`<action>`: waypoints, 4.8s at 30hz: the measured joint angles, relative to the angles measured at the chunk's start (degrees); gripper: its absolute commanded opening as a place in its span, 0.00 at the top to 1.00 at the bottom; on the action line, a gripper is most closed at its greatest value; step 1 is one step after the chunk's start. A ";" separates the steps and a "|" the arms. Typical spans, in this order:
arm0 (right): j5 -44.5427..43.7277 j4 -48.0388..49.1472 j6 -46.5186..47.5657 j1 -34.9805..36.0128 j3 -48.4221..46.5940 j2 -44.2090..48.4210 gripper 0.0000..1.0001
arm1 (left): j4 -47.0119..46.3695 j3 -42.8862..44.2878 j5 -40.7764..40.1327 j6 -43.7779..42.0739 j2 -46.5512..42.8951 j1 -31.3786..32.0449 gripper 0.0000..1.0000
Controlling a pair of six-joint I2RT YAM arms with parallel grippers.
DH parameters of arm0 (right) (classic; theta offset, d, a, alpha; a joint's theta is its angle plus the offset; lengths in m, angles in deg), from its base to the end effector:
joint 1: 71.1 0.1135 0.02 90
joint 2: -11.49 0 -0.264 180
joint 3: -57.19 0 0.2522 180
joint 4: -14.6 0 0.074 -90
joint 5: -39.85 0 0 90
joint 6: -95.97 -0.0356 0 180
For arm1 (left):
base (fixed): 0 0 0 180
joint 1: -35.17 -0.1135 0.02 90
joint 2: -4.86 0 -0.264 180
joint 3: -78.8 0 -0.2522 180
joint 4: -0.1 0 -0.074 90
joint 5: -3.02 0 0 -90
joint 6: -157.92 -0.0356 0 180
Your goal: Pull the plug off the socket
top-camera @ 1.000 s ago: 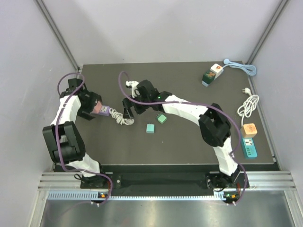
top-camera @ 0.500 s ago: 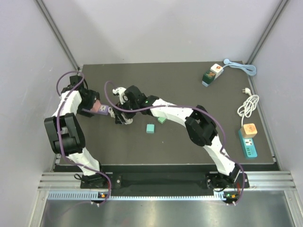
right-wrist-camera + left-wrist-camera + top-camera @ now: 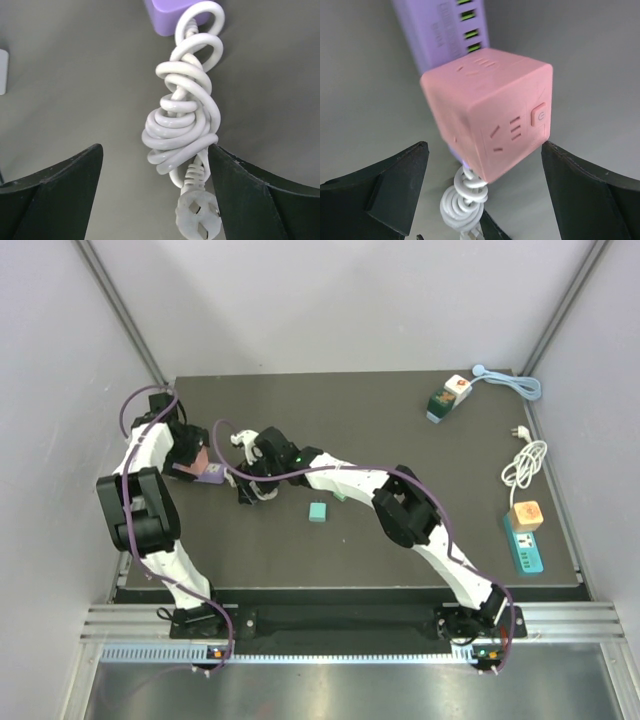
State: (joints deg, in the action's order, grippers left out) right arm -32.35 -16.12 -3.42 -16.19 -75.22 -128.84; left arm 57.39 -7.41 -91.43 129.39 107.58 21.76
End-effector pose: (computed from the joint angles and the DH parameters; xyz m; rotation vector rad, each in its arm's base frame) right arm 0.3115 0.4623 0.1799 -1.0848 2.1230 0.9235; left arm 0.3607 0.0888 0.2317 -1.6763 2.1526 -0.1371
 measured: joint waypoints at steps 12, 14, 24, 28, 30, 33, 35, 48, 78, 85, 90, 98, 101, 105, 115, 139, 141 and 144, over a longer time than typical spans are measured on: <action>-3.69 1.31 0.96 0.13 -1.36 -2.78 0.36 | 0.39 1.09 -1.92 -1.01 -0.35 0.00 0.02; -4.44 1.88 1.22 0.20 -0.44 -2.73 0.40 | 0.81 0.94 -2.16 -1.38 -1.97 0.00 0.02; -9.84 8.68 3.39 2.10 17.33 7.04 0.51 | 2.80 0.02 -4.61 -1.57 -7.65 0.00 0.02; -11.50 9.25 3.17 2.93 22.16 10.29 0.50 | 4.02 -0.22 -4.96 -1.60 -7.50 0.02 0.02; -12.31 9.27 2.89 3.50 24.00 11.69 0.50 | 4.50 -0.26 -5.07 -1.62 -7.48 0.35 0.02; -13.27 9.05 2.73 4.46 24.63 12.22 0.50 | 4.68 -0.63 -5.68 -1.62 -7.43 1.11 0.02; -13.88 8.98 2.71 5.11 24.70 12.24 0.50 | 4.81 -0.81 -5.66 -1.62 -7.06 1.70 0.02; -15.41 9.29 2.71 6.32 26.80 13.86 0.46 | 6.14 -3.65 -7.28 -1.31 -4.74 3.39 0.04; 4.85 11.26 -4.28 -0.17 8.96 7.21 0.15 | -3.32 -20.68 -3.82 -13.66 -20.94 4.35 1.00; 12.55 17.05 -12.37 -0.33 9.16 2.14 0.24 | -6.47 -25.35 1.05 -18.32 -29.27 5.05 1.00; 15.98 22.34 -17.92 -0.33 9.16 0.94 0.33 | -7.54 -26.82 4.57 -20.70 -31.34 5.18 1.00; 17.09 26.38 -24.61 -1.51 10.14 -0.37 0.89 | -7.89 -27.76 7.32 -23.17 -33.90 5.03 1.00; 17.25 28.55 -27.23 -1.57 11.13 -0.39 1.00 | -8.44 -28.33 7.67 -23.98 -34.64 4.96 1.00; 17.33 29.83 -31.15 -1.57 11.43 -0.96 1.00 | -10.14 -30.21 7.63 -24.46 -36.30 4.87 1.00; 17.62 25.53 -36.89 -1.53 8.48 -2.86 1.00 | -10.60 -31.21 6.99 -25.75 -36.96 4.76 1.00; 23.71 25.33 -44.33 -3.43 6.10 -6.23 1.00 | -11.37 -31.43 9.77 -22.88 -35.32 4.17 1.00; 24.35 26.67 -45.33 -3.56 6.23 -6.67 1.00 | -11.37 -31.43 9.77 -22.91 -35.32 4.13 1.00; 24.65 27.98 -46.47 -3.63 6.56 -6.86 1.00 | -11.19 -31.41 9.29 -22.95 -35.32 4.26 1.00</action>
State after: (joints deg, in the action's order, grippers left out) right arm -7.69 11.86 -49.89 -19.82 -68.67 -135.70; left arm 46.20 -38.82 -82.14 106.44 72.26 26.02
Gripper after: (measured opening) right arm 0.370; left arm 0.669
